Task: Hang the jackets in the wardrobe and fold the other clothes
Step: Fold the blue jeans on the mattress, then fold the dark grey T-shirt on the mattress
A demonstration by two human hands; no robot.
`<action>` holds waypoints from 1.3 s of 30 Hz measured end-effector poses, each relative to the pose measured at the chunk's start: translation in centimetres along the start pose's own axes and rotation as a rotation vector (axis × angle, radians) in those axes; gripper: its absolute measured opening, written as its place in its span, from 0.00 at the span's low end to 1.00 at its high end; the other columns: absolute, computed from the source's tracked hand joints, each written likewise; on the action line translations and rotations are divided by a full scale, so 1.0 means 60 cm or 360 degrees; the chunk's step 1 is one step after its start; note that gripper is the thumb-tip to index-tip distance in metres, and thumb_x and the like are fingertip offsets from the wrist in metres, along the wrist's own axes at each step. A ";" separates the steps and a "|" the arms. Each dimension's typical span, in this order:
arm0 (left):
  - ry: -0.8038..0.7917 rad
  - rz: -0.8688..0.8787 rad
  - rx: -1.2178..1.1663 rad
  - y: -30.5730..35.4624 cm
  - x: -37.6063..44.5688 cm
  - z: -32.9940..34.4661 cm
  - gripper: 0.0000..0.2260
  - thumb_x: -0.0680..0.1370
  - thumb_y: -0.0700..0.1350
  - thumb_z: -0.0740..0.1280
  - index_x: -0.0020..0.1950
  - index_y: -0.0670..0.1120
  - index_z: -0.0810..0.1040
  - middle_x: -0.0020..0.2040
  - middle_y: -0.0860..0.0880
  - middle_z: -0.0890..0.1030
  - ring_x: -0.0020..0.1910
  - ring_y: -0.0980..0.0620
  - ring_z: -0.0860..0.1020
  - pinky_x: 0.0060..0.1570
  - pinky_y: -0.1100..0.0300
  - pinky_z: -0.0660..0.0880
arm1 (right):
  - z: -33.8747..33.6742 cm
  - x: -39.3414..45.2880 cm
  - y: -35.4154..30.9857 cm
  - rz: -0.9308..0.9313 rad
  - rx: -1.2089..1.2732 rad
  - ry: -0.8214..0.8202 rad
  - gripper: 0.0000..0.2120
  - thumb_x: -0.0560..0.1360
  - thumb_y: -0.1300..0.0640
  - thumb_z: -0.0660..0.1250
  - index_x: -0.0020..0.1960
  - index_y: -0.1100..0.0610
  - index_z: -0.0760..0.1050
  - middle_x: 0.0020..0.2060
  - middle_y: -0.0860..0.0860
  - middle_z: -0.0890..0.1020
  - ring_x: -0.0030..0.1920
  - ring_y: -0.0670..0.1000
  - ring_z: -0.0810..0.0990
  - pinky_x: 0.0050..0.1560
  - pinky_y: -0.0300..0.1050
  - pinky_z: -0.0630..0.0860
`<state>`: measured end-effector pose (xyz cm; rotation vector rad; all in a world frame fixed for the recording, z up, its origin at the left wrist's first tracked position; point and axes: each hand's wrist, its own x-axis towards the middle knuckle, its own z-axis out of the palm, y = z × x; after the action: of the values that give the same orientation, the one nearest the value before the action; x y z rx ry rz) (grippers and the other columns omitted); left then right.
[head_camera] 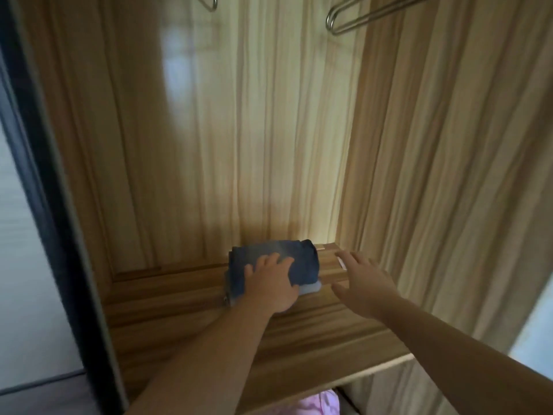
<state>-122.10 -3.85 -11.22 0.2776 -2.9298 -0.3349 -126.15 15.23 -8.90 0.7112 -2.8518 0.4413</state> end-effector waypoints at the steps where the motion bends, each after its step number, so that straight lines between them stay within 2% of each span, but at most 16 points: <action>1: -0.0022 0.0044 0.0014 0.009 -0.023 -0.008 0.27 0.79 0.57 0.60 0.76 0.56 0.59 0.77 0.50 0.60 0.74 0.44 0.58 0.69 0.42 0.58 | -0.014 -0.030 0.005 0.0037 -0.0027 -0.0015 0.33 0.75 0.44 0.62 0.76 0.46 0.54 0.74 0.46 0.62 0.70 0.54 0.66 0.66 0.54 0.69; 8: -0.0058 0.0457 0.0039 0.093 -0.131 -0.039 0.28 0.77 0.56 0.63 0.76 0.57 0.61 0.75 0.52 0.63 0.73 0.47 0.61 0.69 0.45 0.59 | -0.105 -0.220 0.054 0.0275 -0.0236 -0.0038 0.33 0.75 0.43 0.62 0.76 0.46 0.54 0.73 0.46 0.63 0.72 0.54 0.64 0.67 0.54 0.67; 12: -0.0012 0.0810 -0.0100 0.175 -0.147 -0.039 0.26 0.76 0.54 0.63 0.74 0.55 0.65 0.71 0.52 0.69 0.70 0.46 0.67 0.66 0.49 0.64 | -0.153 -0.344 0.089 0.0614 -0.0331 0.0082 0.31 0.77 0.42 0.60 0.77 0.47 0.54 0.74 0.47 0.63 0.72 0.54 0.64 0.67 0.52 0.66; 18: -0.0109 0.1266 -0.0385 0.288 -0.220 0.012 0.25 0.76 0.53 0.63 0.74 0.55 0.67 0.69 0.54 0.70 0.69 0.48 0.68 0.66 0.50 0.66 | -0.175 -0.554 0.072 0.1235 -0.0399 0.0253 0.30 0.77 0.43 0.61 0.76 0.47 0.55 0.73 0.48 0.63 0.72 0.53 0.64 0.68 0.51 0.65; 22: -0.0341 0.1590 -0.0494 0.320 -0.323 0.060 0.26 0.75 0.55 0.62 0.73 0.55 0.67 0.71 0.54 0.69 0.72 0.48 0.66 0.68 0.50 0.64 | -0.148 -0.705 0.002 0.1591 -0.0406 0.0259 0.30 0.77 0.44 0.61 0.76 0.47 0.55 0.72 0.48 0.63 0.71 0.53 0.65 0.67 0.51 0.65; 27: -0.0468 0.1992 -0.0469 0.346 -0.511 0.065 0.24 0.77 0.53 0.63 0.73 0.56 0.66 0.71 0.55 0.70 0.71 0.50 0.66 0.66 0.54 0.65 | -0.128 -0.891 -0.123 0.1947 -0.0426 0.0340 0.31 0.77 0.44 0.61 0.76 0.47 0.55 0.73 0.49 0.63 0.70 0.53 0.66 0.68 0.52 0.66; 32: -0.0877 0.2215 -0.0627 0.335 -0.724 0.050 0.25 0.77 0.51 0.64 0.74 0.54 0.66 0.73 0.53 0.68 0.72 0.51 0.66 0.69 0.54 0.66 | -0.118 -1.091 -0.276 0.2284 -0.0462 0.0446 0.30 0.76 0.44 0.63 0.75 0.47 0.58 0.68 0.48 0.68 0.67 0.53 0.68 0.65 0.52 0.70; 39: -0.0934 0.2584 -0.0564 0.262 -1.047 -0.016 0.22 0.75 0.53 0.64 0.70 0.56 0.70 0.68 0.53 0.73 0.66 0.51 0.72 0.63 0.54 0.71 | -0.093 -1.377 -0.559 0.2784 -0.0409 0.0601 0.27 0.75 0.43 0.61 0.72 0.47 0.62 0.62 0.48 0.71 0.63 0.53 0.70 0.60 0.49 0.69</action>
<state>-63.76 23.84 -16.33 -2.2987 -2.3490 -0.6206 -37.46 24.35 -14.68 -1.7886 -2.2608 0.2569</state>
